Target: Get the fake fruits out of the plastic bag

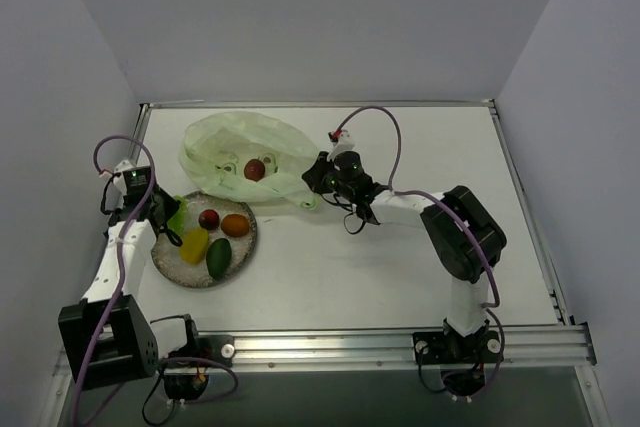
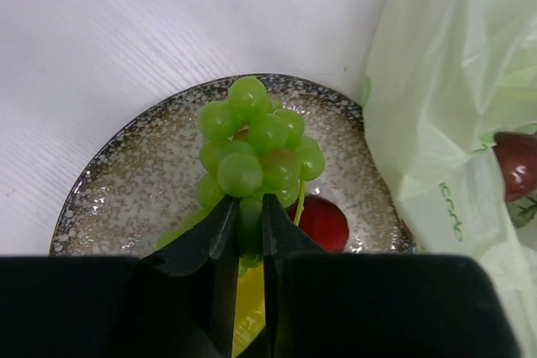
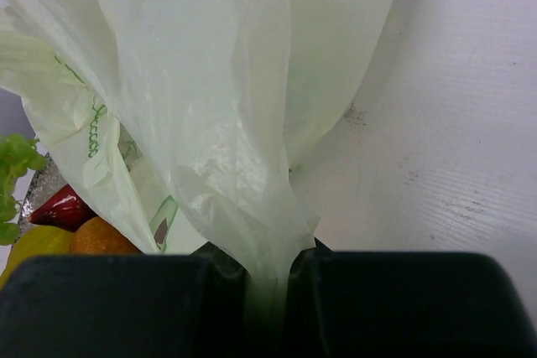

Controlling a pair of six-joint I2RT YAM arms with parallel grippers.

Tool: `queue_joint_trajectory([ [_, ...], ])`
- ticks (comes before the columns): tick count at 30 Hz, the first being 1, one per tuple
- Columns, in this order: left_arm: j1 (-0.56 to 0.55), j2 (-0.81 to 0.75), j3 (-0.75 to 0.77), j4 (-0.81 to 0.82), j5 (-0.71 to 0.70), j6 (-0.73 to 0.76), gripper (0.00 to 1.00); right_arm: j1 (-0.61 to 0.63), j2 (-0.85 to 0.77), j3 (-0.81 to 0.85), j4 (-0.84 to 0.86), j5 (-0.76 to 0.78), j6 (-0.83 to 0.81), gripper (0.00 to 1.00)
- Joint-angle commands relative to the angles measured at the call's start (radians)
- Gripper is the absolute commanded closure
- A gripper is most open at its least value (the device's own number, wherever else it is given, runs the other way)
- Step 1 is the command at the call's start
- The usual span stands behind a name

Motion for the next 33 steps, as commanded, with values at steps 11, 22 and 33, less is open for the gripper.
queue_joint_trajectory([
  [11,-0.026,-0.054,0.045,0.015,0.009,0.013,0.35,-0.004,-0.032,-0.011,0.058,-0.03,0.003,1.0],
  [22,-0.442,0.218,0.31,0.089,-0.008,0.01,0.51,0.025,0.005,-0.031,0.044,-0.002,-0.014,1.0],
  [33,-0.445,0.619,0.573,0.119,0.019,0.096,0.71,0.035,0.037,-0.026,0.043,0.004,-0.029,1.0],
])
